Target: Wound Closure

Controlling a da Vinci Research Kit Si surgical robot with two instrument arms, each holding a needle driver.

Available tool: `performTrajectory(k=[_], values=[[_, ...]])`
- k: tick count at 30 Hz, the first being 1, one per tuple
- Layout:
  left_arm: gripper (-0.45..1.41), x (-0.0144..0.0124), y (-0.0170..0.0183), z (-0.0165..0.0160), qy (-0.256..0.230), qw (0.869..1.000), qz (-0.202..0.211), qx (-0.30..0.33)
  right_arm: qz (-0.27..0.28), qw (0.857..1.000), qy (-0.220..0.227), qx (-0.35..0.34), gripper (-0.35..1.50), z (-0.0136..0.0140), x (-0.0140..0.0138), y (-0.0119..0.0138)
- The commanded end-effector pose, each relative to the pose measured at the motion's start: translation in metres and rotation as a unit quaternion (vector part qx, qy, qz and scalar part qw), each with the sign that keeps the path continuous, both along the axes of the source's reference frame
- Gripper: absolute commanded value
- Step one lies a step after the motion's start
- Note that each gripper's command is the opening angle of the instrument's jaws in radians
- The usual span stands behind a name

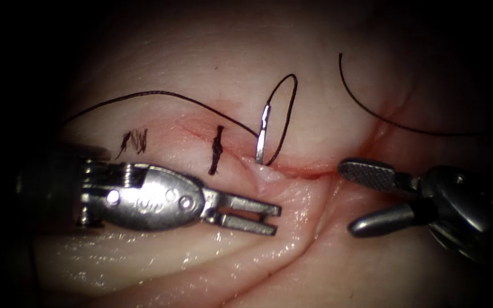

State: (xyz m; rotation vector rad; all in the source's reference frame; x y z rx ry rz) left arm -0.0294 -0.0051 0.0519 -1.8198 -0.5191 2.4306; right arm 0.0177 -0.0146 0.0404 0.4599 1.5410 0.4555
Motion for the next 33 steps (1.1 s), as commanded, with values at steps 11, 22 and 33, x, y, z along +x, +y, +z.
performTrajectory(k=[11,22,33], values=[[-0.45,0.0001,0.0001,-0.0035,-0.044,0.952,-0.12,0.278,-0.017,0.978,-0.064,-0.198,1.01,0.0006,0.0018,-0.0017],[-0.45,0.0003,-0.002,-0.0114,-0.093,0.922,-0.13,0.352,-0.026,0.965,-0.065,-0.252,0.98,0.0,0.0048,-0.0045],[-0.45,0.0018,-0.0041,-0.0206,-0.127,0.927,-0.118,0.334,-0.024,0.96,-0.063,-0.271,0.78,-0.0005,0.0061,-0.0039]])
